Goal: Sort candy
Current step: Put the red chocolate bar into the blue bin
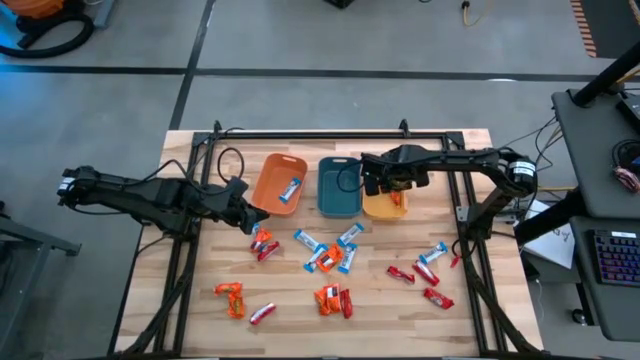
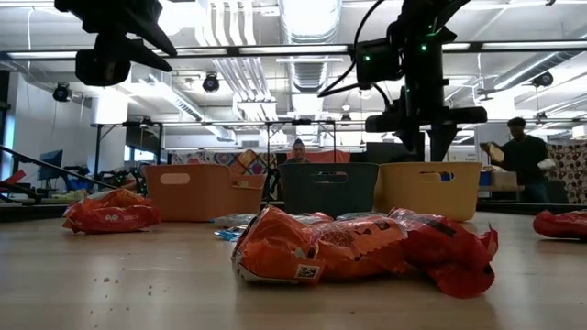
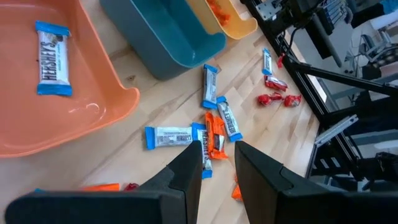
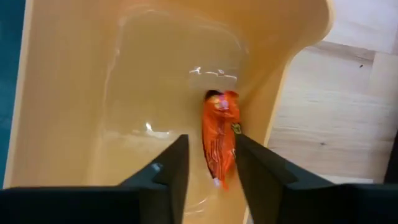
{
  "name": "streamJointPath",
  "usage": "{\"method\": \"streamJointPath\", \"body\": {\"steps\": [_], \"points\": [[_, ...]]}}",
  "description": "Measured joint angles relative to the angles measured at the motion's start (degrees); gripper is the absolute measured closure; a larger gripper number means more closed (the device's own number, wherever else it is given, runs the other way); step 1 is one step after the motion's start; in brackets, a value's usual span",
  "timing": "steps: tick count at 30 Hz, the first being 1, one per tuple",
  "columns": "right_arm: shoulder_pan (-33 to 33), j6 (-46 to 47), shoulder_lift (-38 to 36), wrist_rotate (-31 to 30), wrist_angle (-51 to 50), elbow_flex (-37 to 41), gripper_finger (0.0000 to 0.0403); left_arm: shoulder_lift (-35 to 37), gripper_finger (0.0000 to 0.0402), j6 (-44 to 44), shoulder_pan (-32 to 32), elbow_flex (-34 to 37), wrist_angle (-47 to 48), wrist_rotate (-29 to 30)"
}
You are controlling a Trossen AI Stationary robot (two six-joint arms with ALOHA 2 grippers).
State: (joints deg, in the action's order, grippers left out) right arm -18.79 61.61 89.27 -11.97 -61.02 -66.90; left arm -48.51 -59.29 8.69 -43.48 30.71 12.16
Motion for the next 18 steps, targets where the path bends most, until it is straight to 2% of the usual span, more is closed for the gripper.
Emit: {"method": "streamJointPath", "body": {"steps": [4,9,18], "points": [[0.0,-1.4,-0.5,0.4,-0.1,-0.8,0.0224,0.0,0.0322,-0.1,0.0,0.0,0.9,-5.5],[0.3,-4.2,-2.9,1.3,0.0,-2.8,0.019,-0.3,0.0322,-0.6,1.6,0.0,3.3,-12.3],[3.1,-8.5,-8.7,1.4,0.2,-6.9,0.0183,-5.4,0.0322,-8.4,9.5,0.0,7.7,-13.2]]}}
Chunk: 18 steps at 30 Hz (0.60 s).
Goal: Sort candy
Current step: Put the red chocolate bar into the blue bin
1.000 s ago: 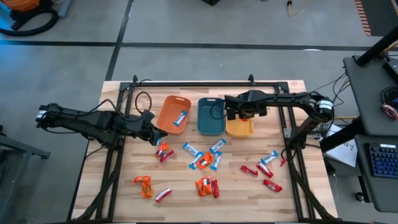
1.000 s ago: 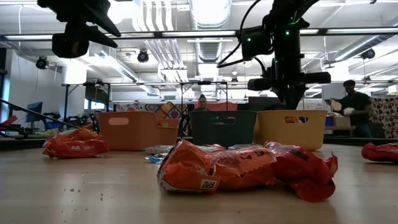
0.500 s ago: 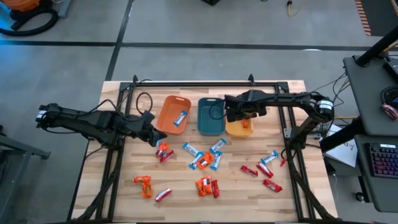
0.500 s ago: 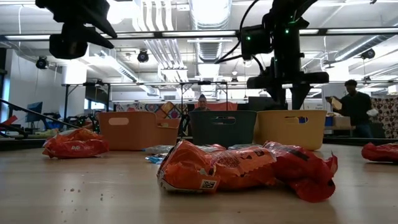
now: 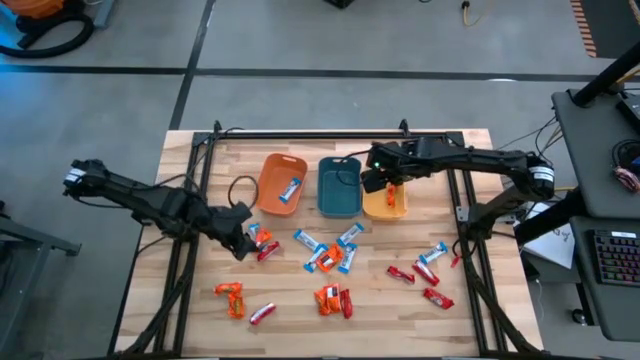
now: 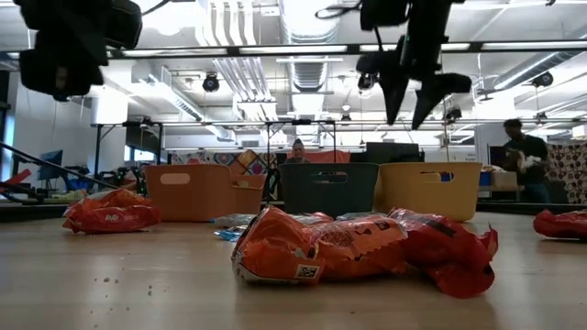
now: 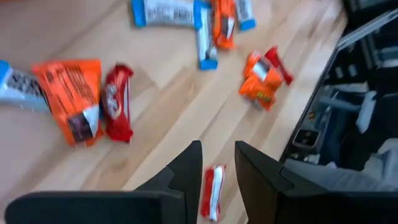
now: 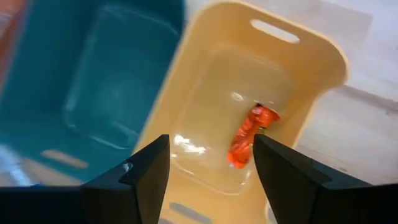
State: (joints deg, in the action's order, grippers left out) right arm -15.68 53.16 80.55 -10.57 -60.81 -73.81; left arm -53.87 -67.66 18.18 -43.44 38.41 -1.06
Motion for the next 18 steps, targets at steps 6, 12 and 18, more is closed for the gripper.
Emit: {"method": "streamJointPath", "body": {"steps": [6,12,18], "points": [[1.2,-1.8,-0.8,-1.7,0.8,-2.5,0.0183,-7.2,0.0309,-2.9,2.0,0.0,-1.7,0.9],[1.2,-3.3,-0.1,-1.9,2.8,-3.1,0.0183,-15.9,0.0246,-7.9,2.0,-0.2,-1.1,2.1],[1.2,-3.8,0.2,-1.5,2.8,-3.4,0.0183,-23.7,0.0186,-7.9,1.9,-3.6,-0.1,5.3]]}}
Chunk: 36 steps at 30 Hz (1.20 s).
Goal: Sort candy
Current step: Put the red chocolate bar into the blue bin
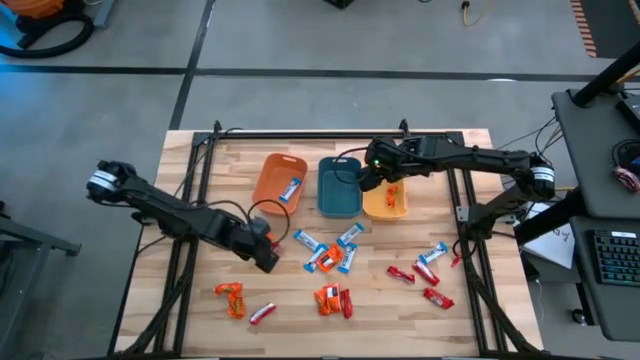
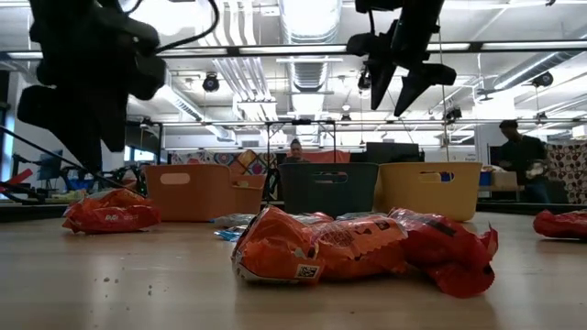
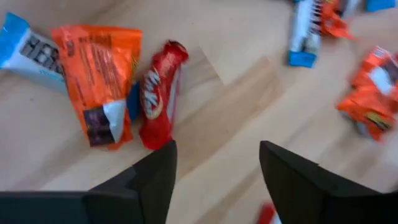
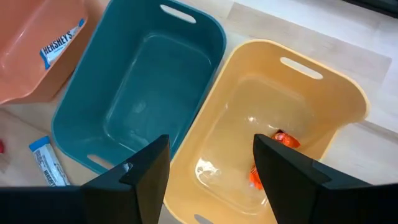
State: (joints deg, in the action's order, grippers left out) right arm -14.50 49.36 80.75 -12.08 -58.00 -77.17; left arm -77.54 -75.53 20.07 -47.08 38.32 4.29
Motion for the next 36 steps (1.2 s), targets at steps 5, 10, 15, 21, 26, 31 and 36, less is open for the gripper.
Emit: {"method": "streamJointPath", "body": {"steps": [5,10,15,21,26,31,36], "points": [[0.0,-0.4,0.0,0.5,0.0,0.0,0.0183,-5.8,0.0181,-0.2,-0.2,-3.0,3.8,0.7],[0.0,-0.7,0.0,0.7,0.0,0.0,0.0183,-10.7,0.0193,0.0,-0.2,-3.9,5.1,0.5],[0.0,-1.5,0.0,1.7,0.0,0.0,0.0183,-13.5,0.0206,0.0,-0.2,-3.9,4.3,-0.4],[0.0,-1.5,0.0,1.8,0.0,0.0,0.0183,-15.7,0.0211,0.4,-0.2,-3.9,4.2,-0.3],[0.0,-1.6,0.0,2.0,0.0,0.0,0.0183,-17.0,0.0224,0.5,-0.2,-3.9,4.2,-0.4],[0.0,-1.6,0.0,2.0,0.0,0.0,0.0183,-17.1,0.0283,0.5,-0.2,-3.9,4.1,-0.4],[0.0,-1.6,0.0,2.0,0.0,0.0,0.0183,-17.1,0.0358,1.5,-0.2,-3.9,4.1,-1.5]]}}
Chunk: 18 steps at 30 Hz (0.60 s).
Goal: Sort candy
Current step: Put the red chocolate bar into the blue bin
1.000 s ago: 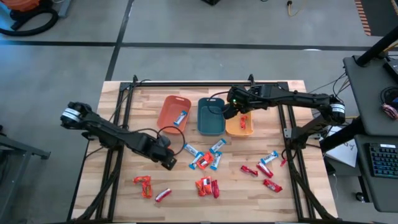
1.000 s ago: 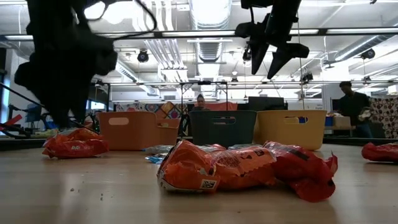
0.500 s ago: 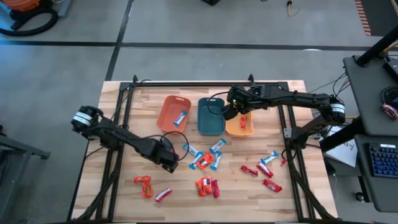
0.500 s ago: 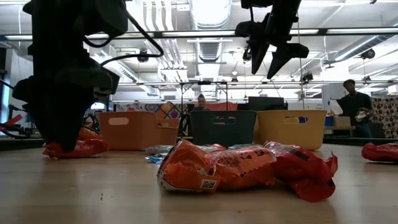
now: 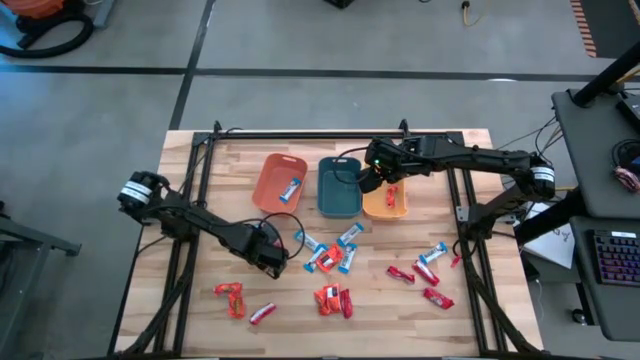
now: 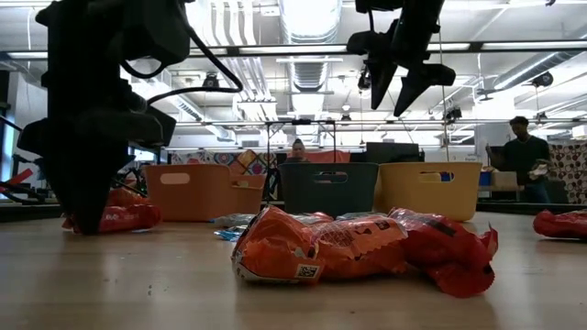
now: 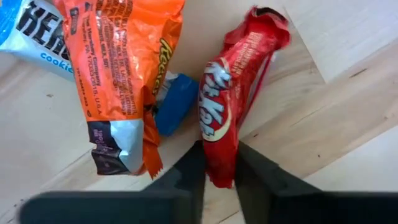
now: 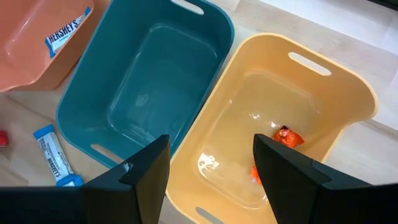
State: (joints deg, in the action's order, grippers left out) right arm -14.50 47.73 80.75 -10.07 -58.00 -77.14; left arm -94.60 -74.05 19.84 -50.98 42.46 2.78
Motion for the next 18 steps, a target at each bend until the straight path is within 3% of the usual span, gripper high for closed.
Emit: {"method": "streamJointPath", "body": {"steps": [3,8,15,18], "points": [[0.0,-0.1,0.0,0.0,0.0,0.0,0.0183,0.7,0.039,1.6,0.0,0.0,0.0,-1.4],[0.0,-0.7,0.0,0.8,0.0,0.0,0.0183,5.1,0.0385,8.0,0.0,-0.4,0.3,-3.9],[0.0,-2.0,0.0,1.6,0.1,0.0,0.0183,17.1,0.0394,18.9,0.0,-0.7,-0.2,-4.4],[0.0,-5.7,0.0,4.3,2.0,0.1,0.0184,22.8,0.0394,23.0,0.0,-0.7,-2.0,-1.9]]}}
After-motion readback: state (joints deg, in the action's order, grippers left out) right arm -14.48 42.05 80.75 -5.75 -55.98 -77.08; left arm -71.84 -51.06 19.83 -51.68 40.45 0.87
